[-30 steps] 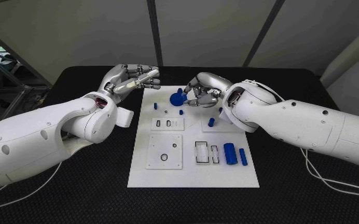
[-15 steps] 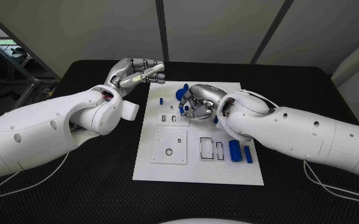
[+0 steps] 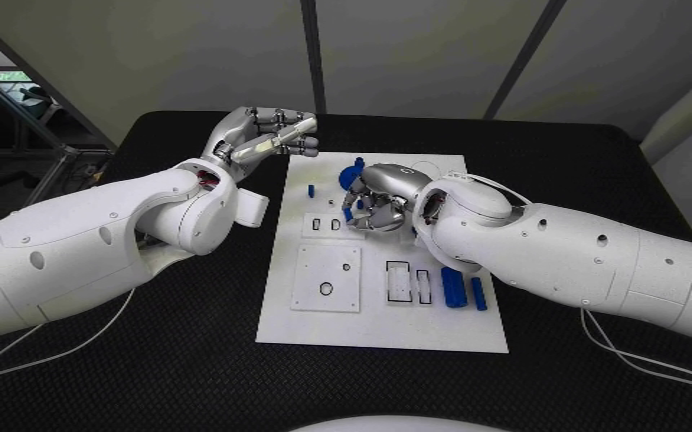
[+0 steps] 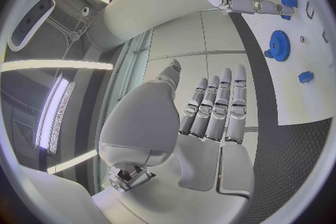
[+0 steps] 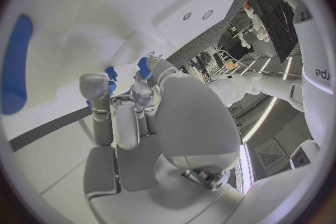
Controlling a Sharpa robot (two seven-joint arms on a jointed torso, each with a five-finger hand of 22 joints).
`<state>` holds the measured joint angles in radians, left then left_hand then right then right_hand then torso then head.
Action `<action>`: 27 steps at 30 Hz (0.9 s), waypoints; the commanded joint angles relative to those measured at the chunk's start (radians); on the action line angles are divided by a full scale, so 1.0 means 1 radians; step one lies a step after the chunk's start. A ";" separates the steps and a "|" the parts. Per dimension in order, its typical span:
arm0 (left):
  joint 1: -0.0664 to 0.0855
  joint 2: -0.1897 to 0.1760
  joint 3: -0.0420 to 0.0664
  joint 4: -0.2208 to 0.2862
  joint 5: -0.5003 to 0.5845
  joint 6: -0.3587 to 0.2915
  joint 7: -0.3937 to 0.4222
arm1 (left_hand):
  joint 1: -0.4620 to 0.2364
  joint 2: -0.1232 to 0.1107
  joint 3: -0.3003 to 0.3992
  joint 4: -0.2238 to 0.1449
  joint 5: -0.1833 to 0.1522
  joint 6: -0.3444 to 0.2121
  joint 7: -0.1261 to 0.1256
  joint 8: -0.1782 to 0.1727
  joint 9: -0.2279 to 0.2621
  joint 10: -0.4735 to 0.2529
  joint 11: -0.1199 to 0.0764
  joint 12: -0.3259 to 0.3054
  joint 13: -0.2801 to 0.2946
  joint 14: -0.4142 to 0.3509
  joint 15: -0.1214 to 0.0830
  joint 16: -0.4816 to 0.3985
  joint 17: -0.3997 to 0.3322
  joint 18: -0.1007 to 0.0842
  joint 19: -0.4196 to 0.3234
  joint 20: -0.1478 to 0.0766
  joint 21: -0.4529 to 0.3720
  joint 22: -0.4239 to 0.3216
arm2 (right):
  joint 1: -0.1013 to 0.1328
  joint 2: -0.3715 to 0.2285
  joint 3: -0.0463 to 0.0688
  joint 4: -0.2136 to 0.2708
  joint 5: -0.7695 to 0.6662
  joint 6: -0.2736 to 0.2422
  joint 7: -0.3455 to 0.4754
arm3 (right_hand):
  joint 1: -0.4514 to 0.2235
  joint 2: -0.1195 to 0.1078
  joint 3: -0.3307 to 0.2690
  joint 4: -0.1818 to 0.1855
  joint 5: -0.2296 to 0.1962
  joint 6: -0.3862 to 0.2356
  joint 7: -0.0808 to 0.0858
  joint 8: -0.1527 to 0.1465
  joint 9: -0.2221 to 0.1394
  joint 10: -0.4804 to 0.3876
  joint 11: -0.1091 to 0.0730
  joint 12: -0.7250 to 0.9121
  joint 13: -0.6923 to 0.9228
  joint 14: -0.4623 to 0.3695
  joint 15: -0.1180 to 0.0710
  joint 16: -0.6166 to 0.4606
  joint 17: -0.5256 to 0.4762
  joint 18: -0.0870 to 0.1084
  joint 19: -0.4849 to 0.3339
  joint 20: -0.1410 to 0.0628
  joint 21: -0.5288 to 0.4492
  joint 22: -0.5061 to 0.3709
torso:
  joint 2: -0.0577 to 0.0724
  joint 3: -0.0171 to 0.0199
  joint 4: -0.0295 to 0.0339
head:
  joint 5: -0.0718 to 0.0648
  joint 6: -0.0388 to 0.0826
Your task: Assemble the parts on the task board
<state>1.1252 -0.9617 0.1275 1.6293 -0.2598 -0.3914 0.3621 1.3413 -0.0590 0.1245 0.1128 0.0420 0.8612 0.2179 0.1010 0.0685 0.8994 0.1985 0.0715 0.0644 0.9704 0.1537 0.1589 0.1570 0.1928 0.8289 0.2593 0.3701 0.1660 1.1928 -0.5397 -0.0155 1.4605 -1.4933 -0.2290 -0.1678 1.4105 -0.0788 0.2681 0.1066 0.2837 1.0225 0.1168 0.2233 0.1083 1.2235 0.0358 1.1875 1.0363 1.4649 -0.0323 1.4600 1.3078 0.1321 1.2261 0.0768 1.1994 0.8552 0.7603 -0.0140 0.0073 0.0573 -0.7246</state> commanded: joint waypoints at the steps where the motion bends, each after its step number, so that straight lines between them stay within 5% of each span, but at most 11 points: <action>1: 0.001 0.001 0.001 -0.001 -0.007 0.001 0.003 | 0.003 0.009 0.006 -0.002 0.006 0.006 0.013 -0.003 -0.001 -0.003 0.000 -0.005 0.001 -0.006 0.003 -0.005 0.002 -0.014 -0.008 0.000 -0.005 -0.001 | 0.000 0.004 0.000 -0.001 -0.021 0.011 -0.004 | -0.006 0.004 0.005 -0.001 -0.003 0.003 0.004 0.003 0.017 -0.007 0.001 -0.005 -0.002 0.068 -0.004 0.002 0.085 -0.003 -0.003 -0.005 -0.001 -0.001 | 0.000 -0.0002 0.0017 | 0.000 -0.001; 27: 0.001 0.004 0.001 -0.002 -0.007 0.004 0.001 | 0.004 0.010 0.006 -0.003 0.006 0.007 0.013 -0.003 0.000 -0.002 0.000 -0.005 0.001 -0.007 0.003 -0.006 0.002 -0.014 -0.010 0.000 -0.005 -0.002 | -0.009 0.019 -0.004 -0.021 -0.053 0.051 -0.012 | -0.017 -0.005 0.004 -0.002 -0.007 -0.008 0.009 0.001 0.017 -0.017 0.005 -0.011 -0.009 0.067 -0.001 0.002 0.085 -0.001 -0.010 -0.003 -0.007 -0.011 | -0.001 -0.0008 0.0001 | -0.001 -0.003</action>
<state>1.1252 -0.9587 0.1276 1.6270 -0.2598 -0.3913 0.3605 1.3412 -0.0590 0.1271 0.1102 0.0420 0.8612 0.2179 0.1011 0.0685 0.8994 0.1985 0.0715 0.0644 0.9704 0.1537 0.1589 0.1580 0.1928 0.8289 0.2593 0.3701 0.1653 1.1845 -0.5206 -0.0173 1.4432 -1.5266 -0.2025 -0.1714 1.4038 -0.0855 0.2678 0.1068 0.2789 1.0122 0.1200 0.2235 0.1239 1.2126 0.0393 1.1789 1.0280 1.4649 -0.0323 1.4600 1.3076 0.1321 1.2225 0.0732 1.1957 0.8442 0.7593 -0.0148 0.0084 0.0559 -0.7277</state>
